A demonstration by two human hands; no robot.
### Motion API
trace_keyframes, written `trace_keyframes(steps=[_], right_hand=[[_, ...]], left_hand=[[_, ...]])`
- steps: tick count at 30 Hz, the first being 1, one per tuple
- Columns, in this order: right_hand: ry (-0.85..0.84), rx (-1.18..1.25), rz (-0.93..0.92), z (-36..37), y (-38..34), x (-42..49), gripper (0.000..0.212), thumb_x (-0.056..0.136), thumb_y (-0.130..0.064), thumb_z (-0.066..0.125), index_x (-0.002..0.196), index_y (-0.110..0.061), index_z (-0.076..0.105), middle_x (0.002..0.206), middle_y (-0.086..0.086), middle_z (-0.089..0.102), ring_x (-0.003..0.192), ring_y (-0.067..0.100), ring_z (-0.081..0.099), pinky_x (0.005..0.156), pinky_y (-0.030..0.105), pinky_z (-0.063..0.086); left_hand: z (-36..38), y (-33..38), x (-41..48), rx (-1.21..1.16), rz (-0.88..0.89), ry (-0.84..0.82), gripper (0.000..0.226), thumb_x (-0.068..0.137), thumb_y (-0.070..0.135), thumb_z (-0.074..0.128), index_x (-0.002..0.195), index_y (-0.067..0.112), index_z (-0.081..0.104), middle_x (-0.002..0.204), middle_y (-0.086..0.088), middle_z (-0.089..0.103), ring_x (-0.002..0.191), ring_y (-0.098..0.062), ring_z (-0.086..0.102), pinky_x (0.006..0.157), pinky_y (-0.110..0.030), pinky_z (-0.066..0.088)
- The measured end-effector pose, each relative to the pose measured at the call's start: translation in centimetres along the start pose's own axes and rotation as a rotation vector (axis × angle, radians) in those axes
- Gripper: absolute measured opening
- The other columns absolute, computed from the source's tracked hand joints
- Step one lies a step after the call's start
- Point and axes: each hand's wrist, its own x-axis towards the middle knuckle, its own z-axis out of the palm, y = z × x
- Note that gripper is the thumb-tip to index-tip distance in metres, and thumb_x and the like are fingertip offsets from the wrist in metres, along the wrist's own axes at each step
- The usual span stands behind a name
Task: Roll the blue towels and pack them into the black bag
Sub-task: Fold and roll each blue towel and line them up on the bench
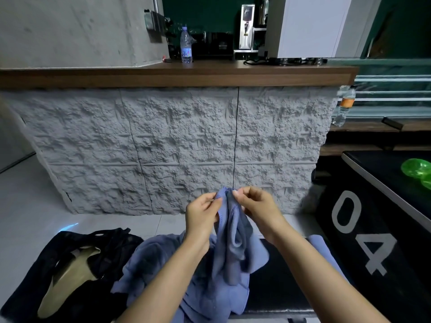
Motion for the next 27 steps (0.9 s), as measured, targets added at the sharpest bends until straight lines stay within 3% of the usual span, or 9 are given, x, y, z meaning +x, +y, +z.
trace_keyframes(steps=[5, 10, 15, 20, 24, 27], right_hand=[[-0.105, 0.051, 0.016, -0.6, 0.0, -0.8, 0.009, 0.089, -0.003, 0.059, 0.092, -0.001, 0.068, 0.084, 0.008, 0.068, 0.077, 0.014, 0.061, 0.074, 0.022, 0.050], [0.017, -0.037, -0.062, 0.3, 0.1, -1.1, 0.004, 0.086, -0.005, 0.065, 0.086, -0.002, 0.066, 0.077, 0.006, 0.067, 0.072, 0.013, 0.060, 0.068, 0.020, 0.048], [0.023, -0.003, -0.110, 1.6, 0.0, -2.2, 0.004, 0.089, -0.001, 0.060, 0.085, -0.002, 0.061, 0.072, 0.004, 0.063, 0.064, 0.009, 0.058, 0.058, 0.016, 0.046], [0.118, 0.076, -0.099, 1.9, 0.3, -2.2, 0.004, 0.090, -0.007, 0.060, 0.087, -0.004, 0.060, 0.081, 0.013, 0.065, 0.076, 0.021, 0.058, 0.074, 0.034, 0.047], [0.121, 0.090, -0.094, 1.4, 0.1, -2.2, 0.007, 0.091, -0.003, 0.057, 0.086, -0.008, 0.057, 0.078, 0.005, 0.062, 0.071, 0.011, 0.056, 0.068, 0.022, 0.046], [0.252, -0.138, -0.178, -0.4, 0.4, -1.5, 0.016, 0.088, -0.001, 0.059, 0.082, -0.016, 0.056, 0.085, 0.001, 0.059, 0.076, 0.014, 0.053, 0.069, 0.024, 0.043]], left_hand=[[-0.4, 0.8, -1.3, -0.083, -0.021, 0.005, 0.014, 0.091, 0.005, 0.055, 0.086, 0.005, 0.068, 0.081, -0.012, 0.070, 0.076, -0.022, 0.064, 0.075, -0.037, 0.054], [-0.6, 1.0, -1.9, -0.049, 0.034, -0.061, 0.014, 0.092, 0.008, 0.056, 0.096, 0.003, 0.068, 0.086, -0.015, 0.072, 0.074, -0.020, 0.067, 0.066, -0.029, 0.056], [-1.2, 0.5, -1.6, 0.081, 0.151, 0.036, 0.010, 0.091, 0.010, 0.057, 0.090, 0.012, 0.066, 0.074, -0.011, 0.072, 0.061, -0.016, 0.063, 0.053, -0.026, 0.050], [-0.8, 0.7, -2.8, 0.039, 0.200, -0.112, 0.011, 0.088, 0.022, 0.064, 0.089, 0.013, 0.070, 0.081, -0.008, 0.070, 0.076, -0.013, 0.061, 0.070, -0.032, 0.050], [-0.7, 1.2, -2.9, 0.017, 0.215, -0.046, 0.009, 0.087, 0.006, 0.063, 0.086, 0.010, 0.070, 0.084, -0.005, 0.073, 0.079, -0.010, 0.064, 0.075, -0.027, 0.050], [-1.2, 2.1, -2.0, -0.047, 0.099, -0.025, 0.015, 0.088, 0.002, 0.060, 0.084, 0.012, 0.070, 0.084, -0.003, 0.073, 0.080, -0.013, 0.063, 0.077, -0.031, 0.050]])
